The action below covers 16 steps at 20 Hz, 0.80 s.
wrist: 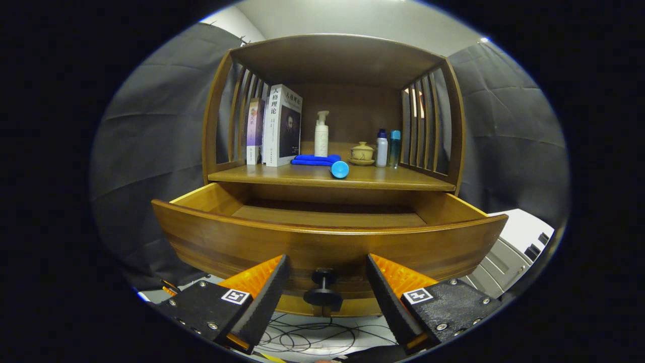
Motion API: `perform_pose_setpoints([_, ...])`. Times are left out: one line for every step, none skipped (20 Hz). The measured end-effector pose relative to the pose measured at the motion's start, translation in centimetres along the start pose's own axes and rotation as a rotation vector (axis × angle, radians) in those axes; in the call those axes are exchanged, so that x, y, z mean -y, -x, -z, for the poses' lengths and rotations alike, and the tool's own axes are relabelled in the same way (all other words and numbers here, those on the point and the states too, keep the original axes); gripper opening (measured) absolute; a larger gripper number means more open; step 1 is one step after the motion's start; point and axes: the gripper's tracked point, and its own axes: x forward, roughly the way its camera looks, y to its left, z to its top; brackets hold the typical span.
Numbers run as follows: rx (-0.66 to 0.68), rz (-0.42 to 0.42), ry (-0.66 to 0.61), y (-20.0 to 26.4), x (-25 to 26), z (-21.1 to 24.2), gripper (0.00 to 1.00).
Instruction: Pull open the drawer, take out the items inside it, and place them on the countertop above the cabinet.
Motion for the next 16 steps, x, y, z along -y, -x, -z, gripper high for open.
perform_pose_setpoints([0.002,0.004,-0.003,-0.2,0.2,0.3,0.95])
perform_pose_setpoints([0.005,0.010,-0.008,-0.3,0.2,0.3,0.95])
perform_pose_setpoints([0.004,0.015,-0.003,-0.3,0.2,0.3,0.95])
perform_pose_setpoints([0.005,0.018,-0.001,-0.4,0.3,0.2,0.95])
perform_pose_setpoints([0.010,0.019,0.000,-0.4,0.2,0.1,0.95])
perform_pose_setpoints([0.017,0.018,0.000,-0.5,0.2,-0.1,0.95])
perform_pose_setpoints([0.023,0.017,-0.006,-0.7,0.2,-0.4,0.95])
perform_pose_setpoints([0.007,0.017,-0.009,-0.8,0.3,0.0,0.95])
perform_pose_setpoints([0.014,0.014,-0.012,-1.0,0.2,-0.2,0.95])
perform_pose_setpoints([0.009,0.011,-0.011,-1.1,0.3,-0.1,0.95])
perform_pose_setpoints([0.016,0.008,-0.012,-1.3,0.3,-0.4,0.95])
perform_pose_setpoints([0.014,0.005,-0.013,-1.6,0.3,-0.4,0.95])
perform_pose_setpoints([0.017,0.003,-0.017,-1.9,0.3,-0.6,0.95])
perform_pose_setpoints([0.015,0.002,-0.018,-2.1,0.2,-0.6,0.95])
perform_pose_setpoints([0.016,0.001,-0.017,-2.1,0.2,-0.7,0.95])
perform_pose_setpoints([0.015,0.001,-0.017,-2.4,0.1,-0.7,0.95])
